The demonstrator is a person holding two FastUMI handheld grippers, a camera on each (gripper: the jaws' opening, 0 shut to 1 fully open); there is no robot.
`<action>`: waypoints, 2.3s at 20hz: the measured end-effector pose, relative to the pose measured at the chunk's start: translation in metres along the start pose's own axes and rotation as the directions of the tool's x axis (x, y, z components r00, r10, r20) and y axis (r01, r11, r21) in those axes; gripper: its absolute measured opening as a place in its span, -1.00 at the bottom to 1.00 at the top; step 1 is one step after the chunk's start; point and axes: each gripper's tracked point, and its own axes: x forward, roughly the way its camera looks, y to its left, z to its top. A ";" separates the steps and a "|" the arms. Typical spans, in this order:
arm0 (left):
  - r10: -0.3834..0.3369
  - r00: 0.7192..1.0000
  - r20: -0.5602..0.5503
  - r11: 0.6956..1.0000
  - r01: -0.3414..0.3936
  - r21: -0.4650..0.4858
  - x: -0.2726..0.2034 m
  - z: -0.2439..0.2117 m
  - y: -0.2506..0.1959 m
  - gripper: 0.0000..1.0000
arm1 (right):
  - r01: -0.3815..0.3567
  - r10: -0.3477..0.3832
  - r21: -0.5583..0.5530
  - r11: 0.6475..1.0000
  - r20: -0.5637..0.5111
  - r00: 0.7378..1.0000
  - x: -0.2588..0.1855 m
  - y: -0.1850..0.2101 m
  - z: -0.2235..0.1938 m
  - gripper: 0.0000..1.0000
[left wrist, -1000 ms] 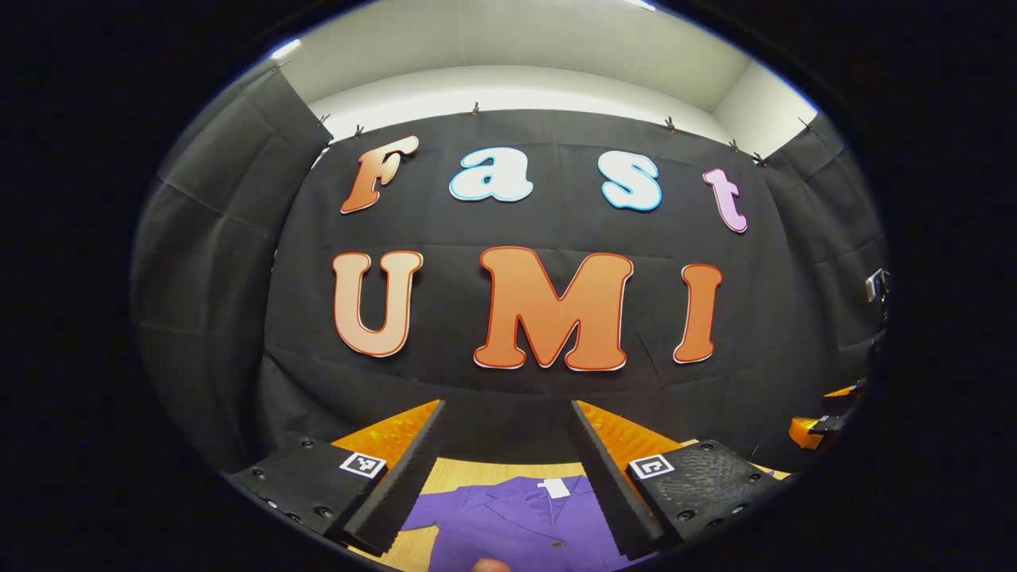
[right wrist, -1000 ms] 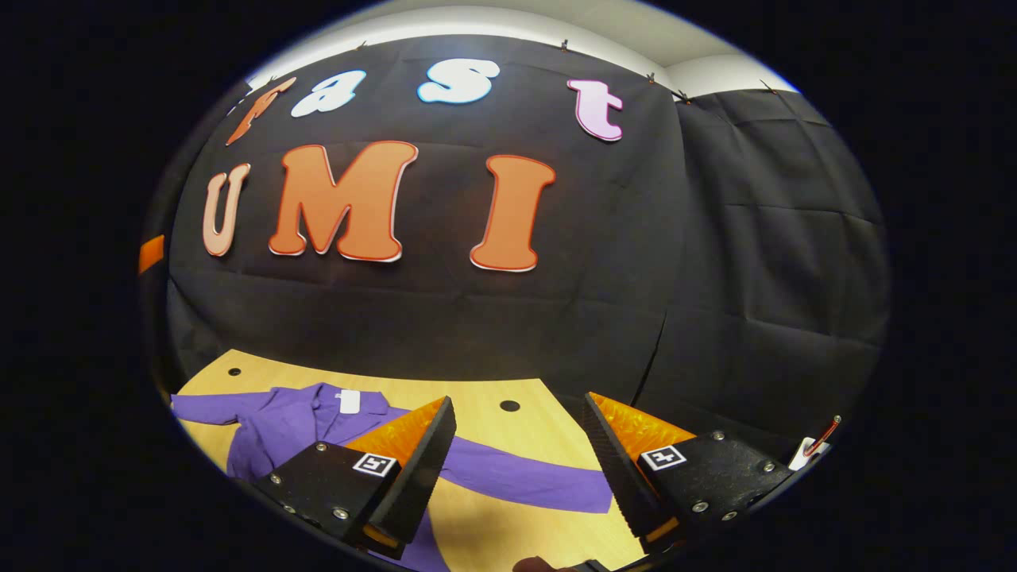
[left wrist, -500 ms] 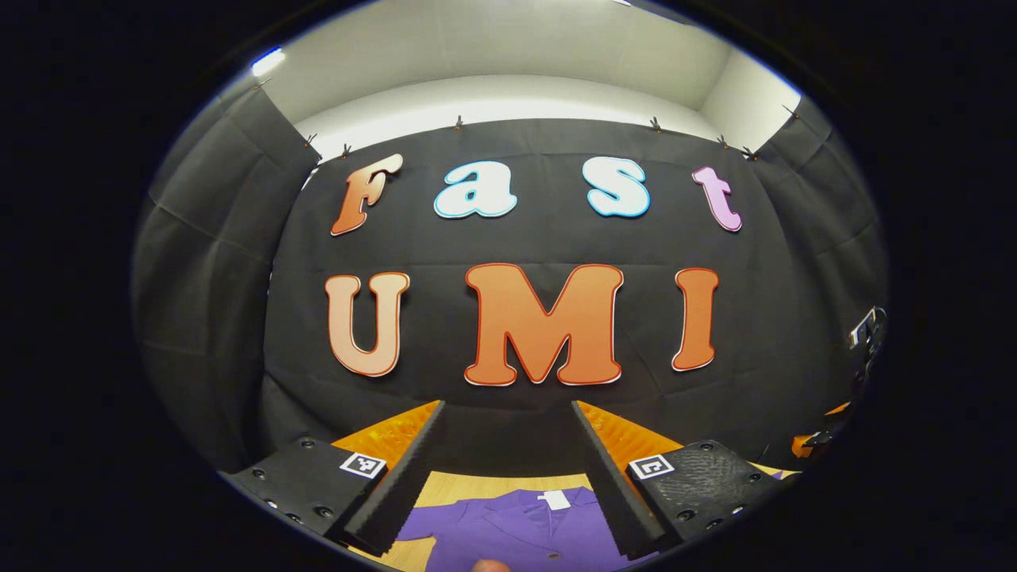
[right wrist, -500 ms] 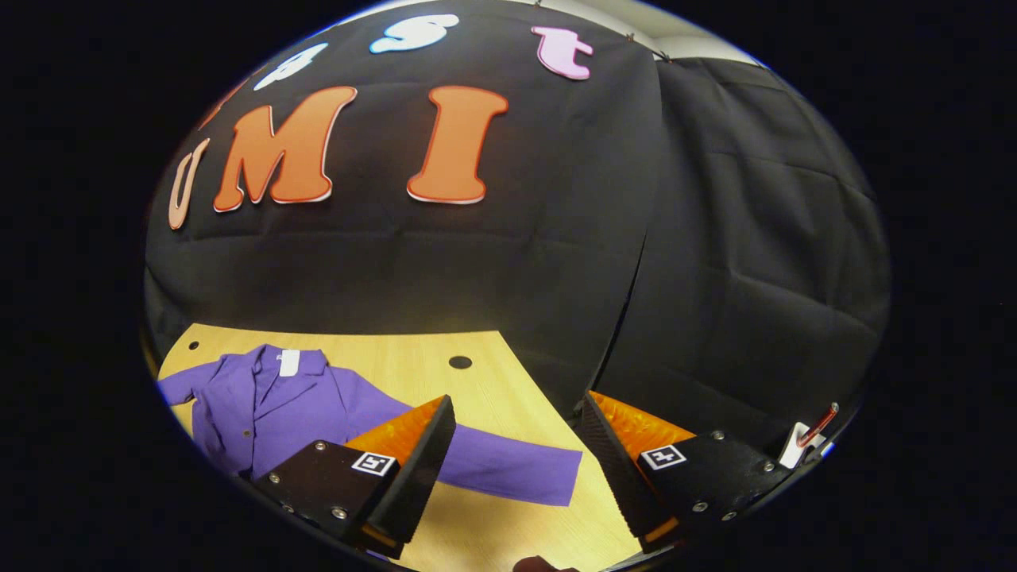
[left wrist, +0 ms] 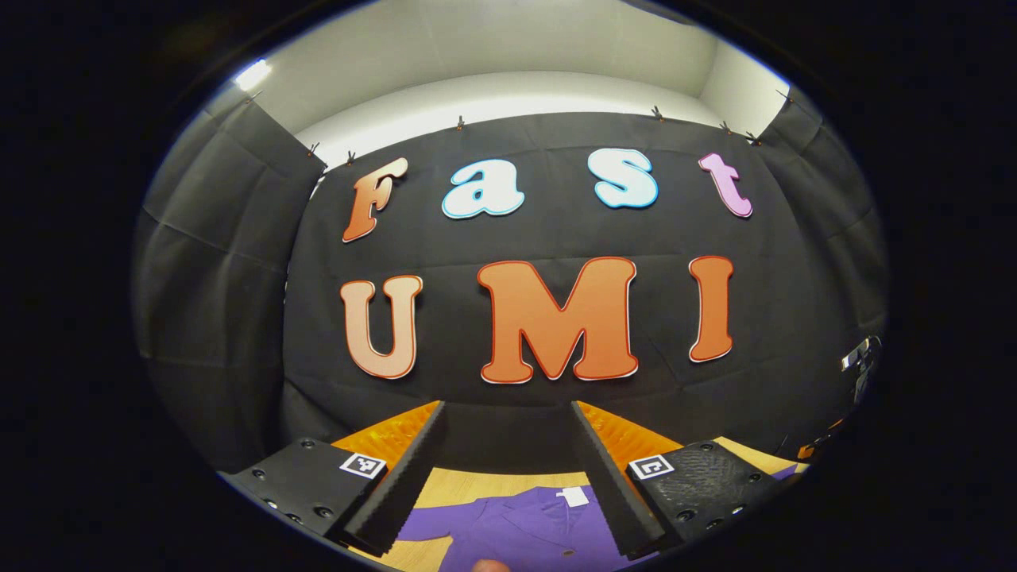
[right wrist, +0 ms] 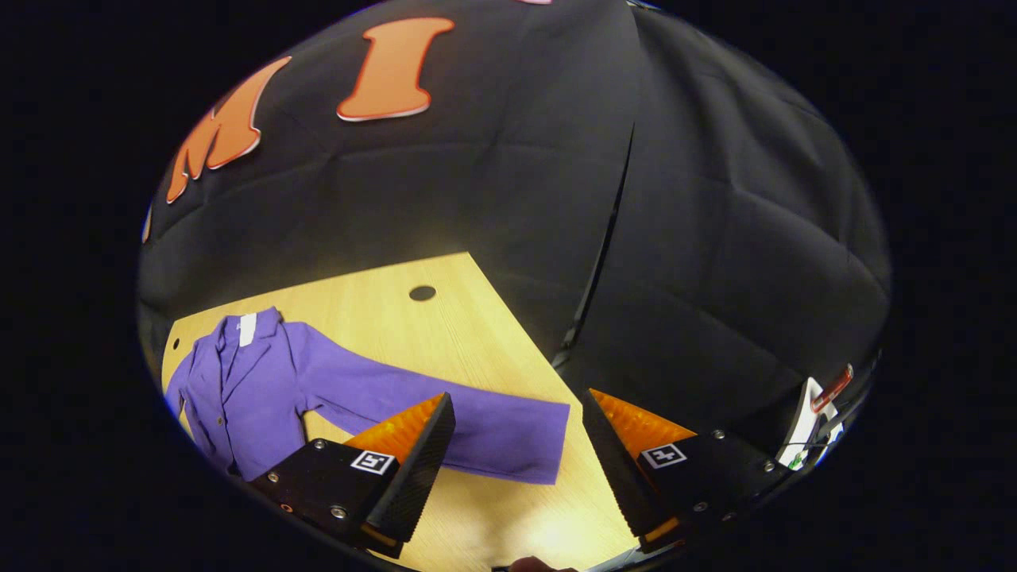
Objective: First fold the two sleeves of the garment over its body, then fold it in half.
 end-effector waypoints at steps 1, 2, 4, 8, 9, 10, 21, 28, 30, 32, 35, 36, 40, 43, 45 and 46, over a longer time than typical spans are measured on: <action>0.008 1.000 -0.008 1.000 -0.008 0.000 0.000 -0.002 0.001 0.87 | -0.006 0.006 0.013 1.000 -0.040 0.999 0.007 -0.004 -0.007 0.94; 0.016 1.000 -0.017 1.000 -0.016 0.000 -0.001 -0.003 0.003 0.90 | -0.006 0.008 0.026 1.000 -0.081 0.997 0.012 -0.007 -0.015 0.93; 0.028 0.999 -0.034 1.000 -0.028 0.000 -0.004 -0.009 0.004 0.91 | -0.010 0.016 0.043 0.999 -0.158 0.987 0.023 -0.012 -0.028 0.94; 0.050 0.997 -0.064 0.999 -0.049 0.008 -0.007 -0.018 0.004 0.89 | -0.019 0.028 0.037 0.999 -0.256 0.966 0.039 -0.015 -0.042 0.94; 0.054 0.996 -0.070 0.998 -0.054 0.012 -0.008 -0.020 0.003 0.89 | -0.023 0.034 0.042 0.999 -0.281 0.959 0.043 -0.014 -0.046 0.94; 0.059 0.996 -0.074 0.998 -0.058 0.016 -0.009 -0.020 0.003 0.87 | -0.027 0.041 0.051 0.998 -0.302 0.953 0.048 -0.013 -0.048 0.94; 0.100 0.987 -0.126 0.994 -0.093 0.060 -0.020 -0.033 -0.001 0.89 | 0.006 0.054 0.122 0.993 -0.482 0.875 0.092 -0.028 -0.081 0.94; 0.120 0.980 -0.160 0.991 -0.107 0.084 -0.026 -0.040 -0.005 0.91 | 0.028 0.057 0.139 0.990 -0.576 0.815 0.104 -0.026 -0.104 0.84; 0.125 0.979 -0.159 0.989 -0.110 0.098 -0.028 -0.039 -0.005 0.91 | 0.031 0.054 0.136 0.990 -0.576 0.816 0.106 -0.028 -0.100 0.80; 0.126 0.978 -0.168 0.988 -0.110 0.104 -0.029 -0.043 -0.007 1.00 | 0.044 0.043 0.131 0.990 -0.599 0.800 0.104 -0.031 -0.107 0.59; 0.133 0.974 -0.185 0.988 -0.115 0.106 -0.031 -0.049 -0.008 0.93 | 0.030 0.050 0.121 0.992 -0.603 0.796 0.104 -0.021 -0.106 0.04; 0.136 0.972 -0.191 0.987 -0.116 0.108 -0.032 -0.049 -0.008 0.93 | 0.021 0.055 0.120 0.993 -0.596 0.801 0.105 -0.018 -0.105 -0.26; 0.142 0.974 -0.176 0.986 -0.122 0.118 -0.036 -0.046 0.002 0.93 | 0.018 0.104 0.194 0.981 -0.598 0.795 0.103 -0.007 -0.102 -0.88; 0.141 0.973 -0.183 0.986 -0.121 0.114 -0.034 -0.051 0.017 1.00 | -0.005 0.155 0.258 0.966 -0.567 0.809 0.097 0.005 -0.085 -0.92; 0.130 0.973 -0.190 0.988 -0.111 0.103 -0.030 -0.055 0.029 1.00 | -0.019 0.151 0.245 0.969 -0.533 0.833 0.087 0.009 -0.070 -0.92; 0.120 0.973 -0.195 0.990 -0.102 0.098 -0.028 -0.057 0.035 1.00 | -0.026 0.153 0.245 0.969 -0.516 0.843 0.082 0.014 -0.062 -0.93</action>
